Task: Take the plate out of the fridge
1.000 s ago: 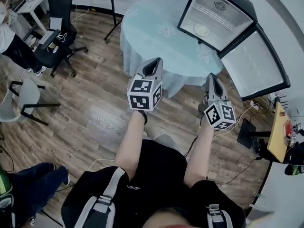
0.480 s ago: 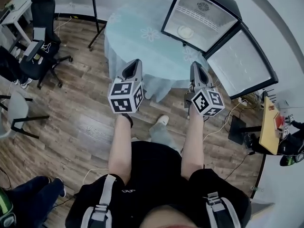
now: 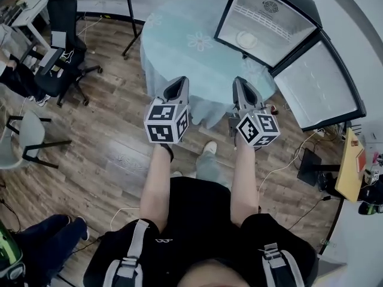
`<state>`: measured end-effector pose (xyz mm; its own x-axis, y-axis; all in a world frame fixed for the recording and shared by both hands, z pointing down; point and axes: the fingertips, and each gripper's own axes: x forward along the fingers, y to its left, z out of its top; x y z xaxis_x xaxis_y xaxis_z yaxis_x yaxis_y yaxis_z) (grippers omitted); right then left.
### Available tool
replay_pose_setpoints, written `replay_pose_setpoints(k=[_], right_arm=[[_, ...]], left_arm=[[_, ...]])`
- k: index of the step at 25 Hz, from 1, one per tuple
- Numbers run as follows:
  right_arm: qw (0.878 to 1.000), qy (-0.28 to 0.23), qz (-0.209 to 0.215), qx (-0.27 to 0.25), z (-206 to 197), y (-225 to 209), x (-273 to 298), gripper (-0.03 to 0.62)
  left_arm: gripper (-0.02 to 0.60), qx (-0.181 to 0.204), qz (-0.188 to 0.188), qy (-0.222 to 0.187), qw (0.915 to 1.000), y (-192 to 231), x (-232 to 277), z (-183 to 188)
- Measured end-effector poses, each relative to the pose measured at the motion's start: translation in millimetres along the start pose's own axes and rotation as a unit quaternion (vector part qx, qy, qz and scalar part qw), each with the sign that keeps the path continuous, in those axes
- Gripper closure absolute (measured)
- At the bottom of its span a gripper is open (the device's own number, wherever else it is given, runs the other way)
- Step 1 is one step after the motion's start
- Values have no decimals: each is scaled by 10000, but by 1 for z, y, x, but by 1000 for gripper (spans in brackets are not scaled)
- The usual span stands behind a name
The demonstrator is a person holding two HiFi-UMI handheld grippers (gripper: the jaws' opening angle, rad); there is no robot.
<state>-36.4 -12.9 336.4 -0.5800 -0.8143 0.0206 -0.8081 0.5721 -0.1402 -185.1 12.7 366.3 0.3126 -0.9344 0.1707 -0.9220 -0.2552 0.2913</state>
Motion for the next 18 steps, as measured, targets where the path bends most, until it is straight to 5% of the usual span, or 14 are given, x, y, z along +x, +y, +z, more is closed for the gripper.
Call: replay_pose_setpoints(k=[12,18], right_arm=[[9968,255,-459,603,-28,-146,19,594],[9956,364,-532,677,-16,-230,41,594]], left_arm=[[571,-227,-646,847,9941,-80,154,-52],[571,-479,-535,949,9929,-104,232,-54]])
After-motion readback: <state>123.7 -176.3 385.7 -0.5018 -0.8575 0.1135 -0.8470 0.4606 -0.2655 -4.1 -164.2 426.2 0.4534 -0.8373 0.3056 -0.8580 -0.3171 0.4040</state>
